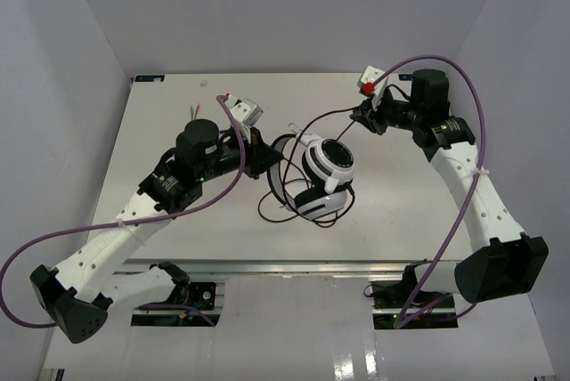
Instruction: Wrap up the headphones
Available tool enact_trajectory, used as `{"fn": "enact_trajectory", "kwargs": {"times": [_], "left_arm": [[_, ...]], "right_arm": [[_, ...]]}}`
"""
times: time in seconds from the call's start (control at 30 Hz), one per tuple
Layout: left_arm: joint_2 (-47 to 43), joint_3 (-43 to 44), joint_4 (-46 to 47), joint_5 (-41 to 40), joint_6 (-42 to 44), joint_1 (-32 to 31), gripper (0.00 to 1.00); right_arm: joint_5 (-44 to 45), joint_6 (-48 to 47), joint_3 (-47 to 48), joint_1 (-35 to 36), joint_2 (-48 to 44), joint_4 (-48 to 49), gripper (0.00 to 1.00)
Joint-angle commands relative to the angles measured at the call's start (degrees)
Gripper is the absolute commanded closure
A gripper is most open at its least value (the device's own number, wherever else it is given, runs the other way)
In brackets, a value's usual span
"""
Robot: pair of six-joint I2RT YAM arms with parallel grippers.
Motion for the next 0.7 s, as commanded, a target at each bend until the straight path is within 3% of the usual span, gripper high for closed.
{"fn": "enact_trajectory", "kwargs": {"times": [0.0, 0.27, 0.43, 0.5, 0.57, 0.67], "left_arm": [[-1.46, 5.58, 2.5, -0.92, -4.85, -0.2, 1.0], [3.21, 15.07, -3.42, -8.82, -7.95, -0.2, 1.0], [7.67, 23.82, -9.61, -12.15, -8.42, -0.2, 1.0], [9.38, 26.68, -12.07, -12.8, -8.5, -0.2, 1.0], [10.46, 28.43, -14.49, -13.77, -8.5, -0.14, 1.0], [11.4, 31.84, -17.82, -15.68, -8.42, -0.12, 1.0]], "right_arm": [[-9.99, 5.16, -2.55, -1.4, -0.37, 4.69, 0.76], [-30.98, 18.0, -8.77, -7.29, -0.25, 16.36, 0.74], [-38.37, 38.51, -15.35, -6.73, 0.45, 41.91, 0.71], [-38.52, 41.07, -15.02, -5.97, 1.72, 43.55, 0.7], [-37.12, 41.91, -14.76, -5.54, 2.53, 44.29, 0.6], [-33.26, 45.96, -16.8, -4.96, 2.77, 50.46, 0.25]]}}
